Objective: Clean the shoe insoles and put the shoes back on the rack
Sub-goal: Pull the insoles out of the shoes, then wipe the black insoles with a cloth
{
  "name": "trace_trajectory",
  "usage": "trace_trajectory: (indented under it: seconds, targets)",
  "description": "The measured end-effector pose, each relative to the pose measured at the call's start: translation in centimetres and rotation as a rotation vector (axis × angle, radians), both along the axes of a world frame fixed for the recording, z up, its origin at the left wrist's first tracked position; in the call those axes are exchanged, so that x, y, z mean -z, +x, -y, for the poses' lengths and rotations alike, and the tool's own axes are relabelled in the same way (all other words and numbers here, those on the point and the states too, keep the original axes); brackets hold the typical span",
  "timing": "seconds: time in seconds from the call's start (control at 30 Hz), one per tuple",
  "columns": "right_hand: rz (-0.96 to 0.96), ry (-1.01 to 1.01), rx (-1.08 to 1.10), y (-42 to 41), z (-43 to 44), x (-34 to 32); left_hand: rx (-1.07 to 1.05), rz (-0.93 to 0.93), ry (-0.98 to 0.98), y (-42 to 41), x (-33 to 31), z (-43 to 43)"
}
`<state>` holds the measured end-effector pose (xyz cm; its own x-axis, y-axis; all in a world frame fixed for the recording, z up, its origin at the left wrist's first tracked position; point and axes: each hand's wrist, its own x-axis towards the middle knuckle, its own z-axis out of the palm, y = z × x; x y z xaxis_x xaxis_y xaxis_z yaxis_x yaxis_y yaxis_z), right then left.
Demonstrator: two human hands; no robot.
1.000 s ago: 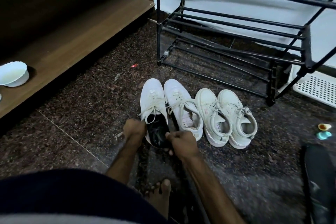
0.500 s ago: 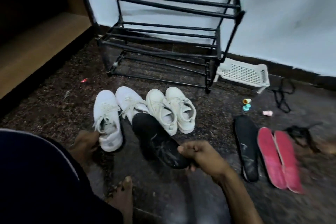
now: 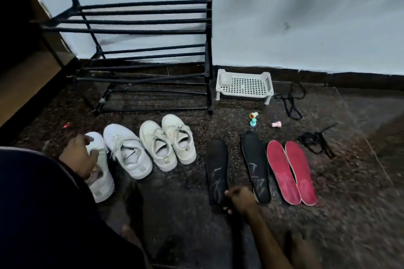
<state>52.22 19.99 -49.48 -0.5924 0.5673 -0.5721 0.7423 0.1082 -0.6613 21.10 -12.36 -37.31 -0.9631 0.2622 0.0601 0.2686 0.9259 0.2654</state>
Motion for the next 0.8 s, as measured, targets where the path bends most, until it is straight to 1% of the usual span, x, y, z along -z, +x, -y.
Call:
trace_trajectory:
  seconds: [0.1, 0.17, 0.23, 0.27, 0.37, 0.4, 0.53, 0.63, 0.7, 0.8]
  targets:
    - [0.179, -0.034, -0.146, -1.2, -1.5, -0.3, 0.251, 0.039, -0.151, -2.8, -5.3, -6.4]
    - [0.257, 0.072, -0.232, -2.2, -3.3, -0.9, 0.371, 0.091, -0.220, -3.6, -9.1, -11.8]
    - [0.311, 0.164, -0.378, -3.1, -4.9, -1.6, 0.514, 0.117, -0.282, -3.8, -12.2, -17.0]
    - [0.327, 0.146, -0.438, -3.7, -5.7, -2.0, 0.581, 0.106, -0.322, -3.2, -13.5, -19.4]
    - [0.438, -0.138, -0.441, -5.0, -8.2, -2.8, 0.727, 0.094, -0.440, -0.7, -16.2, -25.7]
    - [0.464, -0.195, -0.444, -5.1, -8.9, -2.7, 0.747, 0.094, -0.480, 0.4, -16.7, -27.6]
    - [0.431, -0.255, -0.455, -4.7, -8.9, -1.6, 0.829, 0.123, -0.551, 3.8, -15.5, -32.3]
    - [0.283, -0.241, -0.377, -4.4, -8.2, -2.6, 0.851, 0.110, -0.606, 5.5, -13.2, -33.9]
    - [0.167, -0.131, -0.325, -5.1, -9.6, -3.8, 0.826, 0.075, -0.624, 6.1, -12.4, -35.5]
    - [0.089, 0.101, -0.278, -7.5, -13.4, -5.8, 0.758, 0.074, -0.498, 5.3, -10.5, -37.9]
